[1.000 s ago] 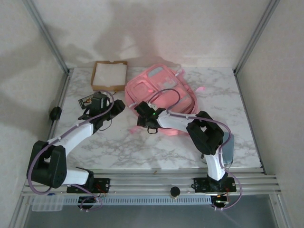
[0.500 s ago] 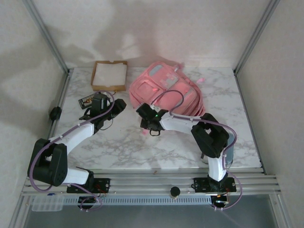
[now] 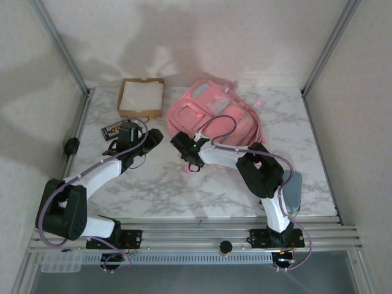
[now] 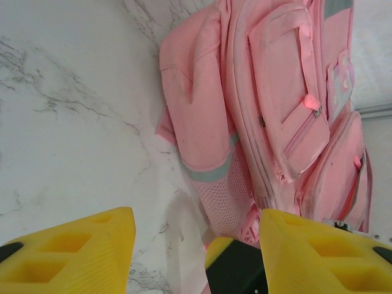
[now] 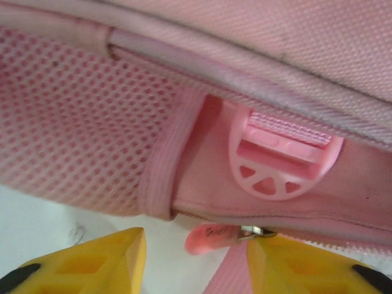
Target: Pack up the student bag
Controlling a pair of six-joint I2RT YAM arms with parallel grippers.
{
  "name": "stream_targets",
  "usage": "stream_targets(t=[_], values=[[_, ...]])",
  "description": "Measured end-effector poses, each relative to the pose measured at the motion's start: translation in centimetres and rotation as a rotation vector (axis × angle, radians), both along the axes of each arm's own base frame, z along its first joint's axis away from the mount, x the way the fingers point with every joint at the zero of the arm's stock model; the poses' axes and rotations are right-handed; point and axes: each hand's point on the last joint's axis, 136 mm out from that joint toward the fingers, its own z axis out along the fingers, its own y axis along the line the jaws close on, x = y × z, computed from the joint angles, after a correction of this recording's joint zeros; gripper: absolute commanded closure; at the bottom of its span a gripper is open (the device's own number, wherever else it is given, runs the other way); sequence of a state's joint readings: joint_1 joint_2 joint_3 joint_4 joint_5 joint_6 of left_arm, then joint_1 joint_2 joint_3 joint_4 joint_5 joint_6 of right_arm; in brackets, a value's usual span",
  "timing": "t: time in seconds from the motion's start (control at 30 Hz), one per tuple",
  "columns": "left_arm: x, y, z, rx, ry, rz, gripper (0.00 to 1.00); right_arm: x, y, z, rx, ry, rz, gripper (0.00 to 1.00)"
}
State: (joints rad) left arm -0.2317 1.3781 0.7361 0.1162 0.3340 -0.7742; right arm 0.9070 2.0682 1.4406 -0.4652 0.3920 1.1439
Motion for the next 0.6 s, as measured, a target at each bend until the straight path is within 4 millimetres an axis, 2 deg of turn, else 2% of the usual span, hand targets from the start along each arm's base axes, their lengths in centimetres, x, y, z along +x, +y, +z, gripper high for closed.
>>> stream_targets(t=[0.13,0.33,0.6], values=[[0.0,-0.1,0.1,0.002,-0.006,-0.010,0.43,0.2,-0.6,-0.6,-0.007,0.007,-0.041,0.48],[0.1,-0.2,-0.8,0.005,0.013,-0.016,0.43,0.9,-0.8,-0.8,-0.023,-0.002,-0.060,0.59],[0.2,-0.3,-0.8,0.003,0.010,-0.018,0.41,0.6,-1.2,-0.7,-0.036,0.010,-0.046,0.68]])
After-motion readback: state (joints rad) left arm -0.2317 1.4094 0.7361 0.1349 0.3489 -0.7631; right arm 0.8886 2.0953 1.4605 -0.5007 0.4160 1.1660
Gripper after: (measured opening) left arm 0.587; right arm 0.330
